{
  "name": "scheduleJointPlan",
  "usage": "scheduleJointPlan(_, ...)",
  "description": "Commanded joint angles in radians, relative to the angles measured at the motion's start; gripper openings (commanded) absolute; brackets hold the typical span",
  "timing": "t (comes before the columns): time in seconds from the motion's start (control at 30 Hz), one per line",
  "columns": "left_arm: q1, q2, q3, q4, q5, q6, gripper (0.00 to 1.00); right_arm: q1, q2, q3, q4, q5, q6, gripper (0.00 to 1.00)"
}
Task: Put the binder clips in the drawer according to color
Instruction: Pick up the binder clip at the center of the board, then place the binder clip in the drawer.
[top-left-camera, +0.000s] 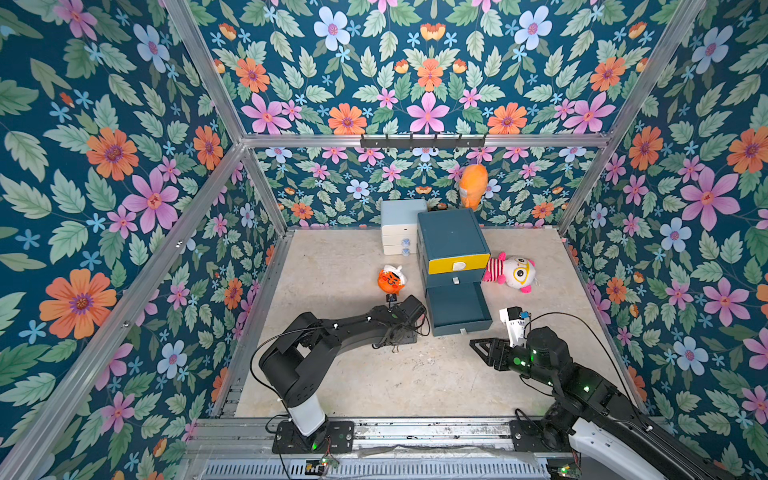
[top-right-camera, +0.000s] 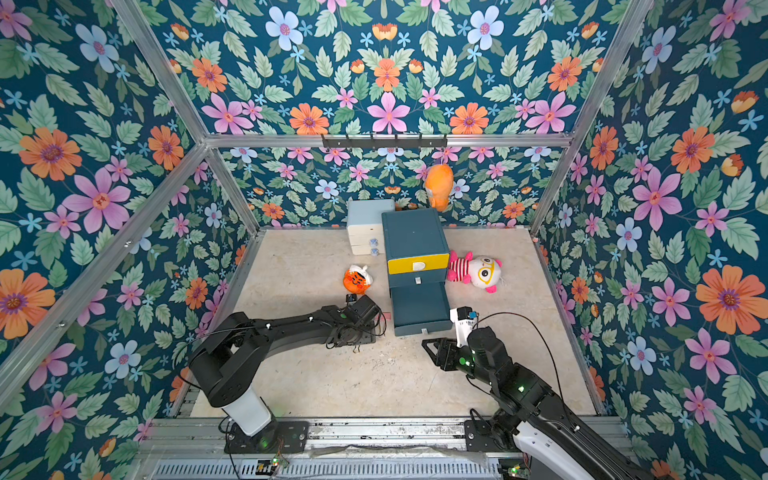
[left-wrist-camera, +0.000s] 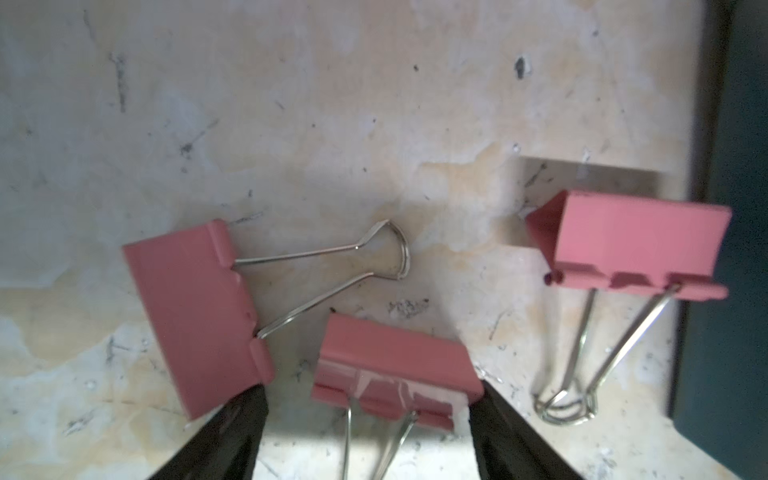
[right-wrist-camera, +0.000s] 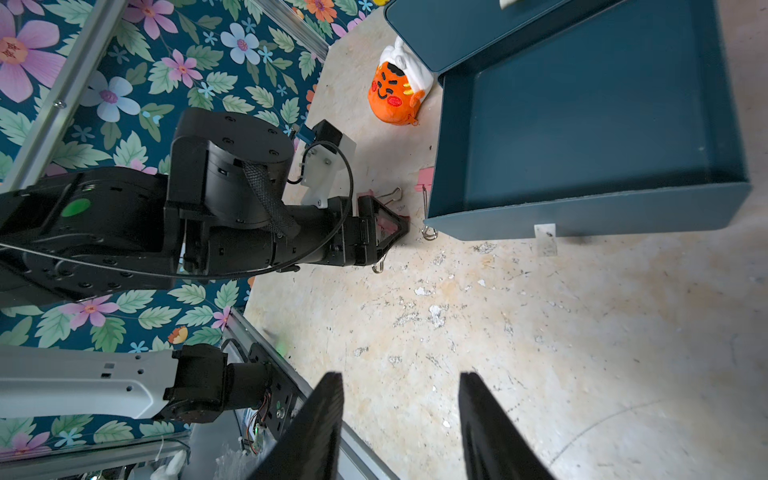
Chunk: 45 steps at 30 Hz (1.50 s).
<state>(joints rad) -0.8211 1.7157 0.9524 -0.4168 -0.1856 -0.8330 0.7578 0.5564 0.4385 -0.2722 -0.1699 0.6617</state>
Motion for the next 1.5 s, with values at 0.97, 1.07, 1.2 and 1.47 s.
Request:
scheduleJointPlan(0.97, -0.087, -0.081, 0.258, 0.182, 0.105, -0.011, 0.44, 0.001, -0.023, -0.003, 0.012, 0.041, 0.018, 0.47)
scheduleJointPlan(1.07, -0.107, -0.013, 0.320, 0.227, 0.074, -0.008, 0.44, 0.001, -0.033, -0.003, 0.005, 0.043, 0.018, 0.46)
scheduleJointPlan(1.2, -0.109, 0.067, 0.357, 0.285, 0.035, -0.008, 0.44, 0.002, -0.051, -0.003, -0.009, 0.046, 0.019, 0.46)
scheduleJointPlan(1.47, -0.116, 0.166, 0.384, 0.304, 0.025, 0.002, 0.53, 0.001, -0.079, -0.006, -0.038, 0.053, 0.019, 0.46)
